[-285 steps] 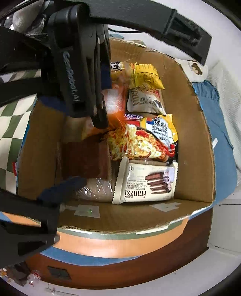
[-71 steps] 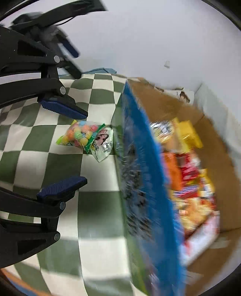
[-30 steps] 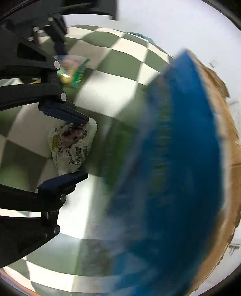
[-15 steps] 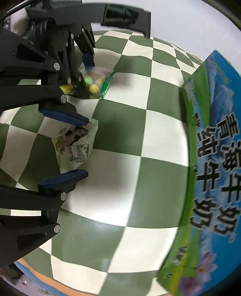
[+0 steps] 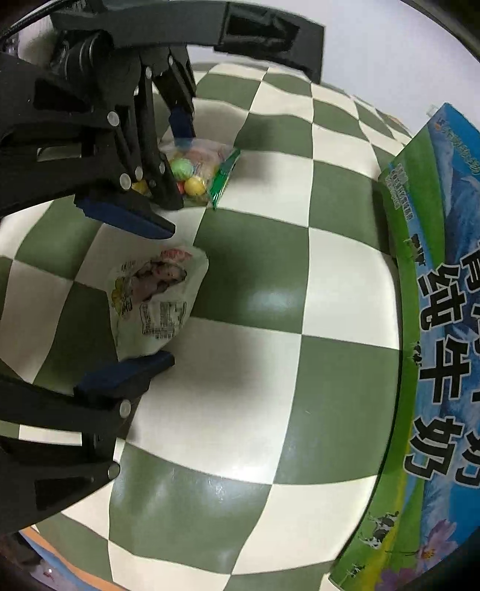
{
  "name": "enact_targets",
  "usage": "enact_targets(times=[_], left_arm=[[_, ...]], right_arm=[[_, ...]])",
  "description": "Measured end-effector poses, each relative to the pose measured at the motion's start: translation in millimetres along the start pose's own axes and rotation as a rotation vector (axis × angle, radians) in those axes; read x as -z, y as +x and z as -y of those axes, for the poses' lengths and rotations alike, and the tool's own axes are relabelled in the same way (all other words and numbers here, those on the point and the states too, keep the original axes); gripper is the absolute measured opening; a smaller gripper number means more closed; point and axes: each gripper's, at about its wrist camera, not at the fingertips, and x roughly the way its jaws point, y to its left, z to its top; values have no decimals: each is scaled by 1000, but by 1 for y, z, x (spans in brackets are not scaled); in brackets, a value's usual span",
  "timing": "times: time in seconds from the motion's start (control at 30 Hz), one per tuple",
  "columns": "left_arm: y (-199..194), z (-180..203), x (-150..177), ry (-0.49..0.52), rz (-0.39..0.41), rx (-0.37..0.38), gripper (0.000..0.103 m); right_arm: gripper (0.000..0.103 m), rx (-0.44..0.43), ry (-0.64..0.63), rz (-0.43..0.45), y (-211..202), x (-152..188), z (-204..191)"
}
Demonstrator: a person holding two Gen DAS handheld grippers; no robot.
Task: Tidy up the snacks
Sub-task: 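Carry both packets into the box and open both grippers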
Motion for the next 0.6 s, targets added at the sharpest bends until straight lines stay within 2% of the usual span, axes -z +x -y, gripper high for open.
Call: enact_targets(times=[0.1, 0.13, 0.3, 0.37, 0.6], left_arm=[[-7, 6, 4, 3, 13, -16, 53], [0, 18, 5, 2, 19, -20, 47], [-15, 26, 9, 8, 42, -10, 46], [-26, 27, 8, 7, 54, 3, 46], [-81, 44, -9, 37, 126, 55, 46]], right_arm=[[50, 16, -26, 15, -1, 5, -5], [48, 22, -36, 19, -3, 6, -7], [42, 11, -26, 58, -13, 12, -11], [38, 2, -20, 72, -22, 13, -9], [35, -26, 1, 138, -60, 13, 7]])
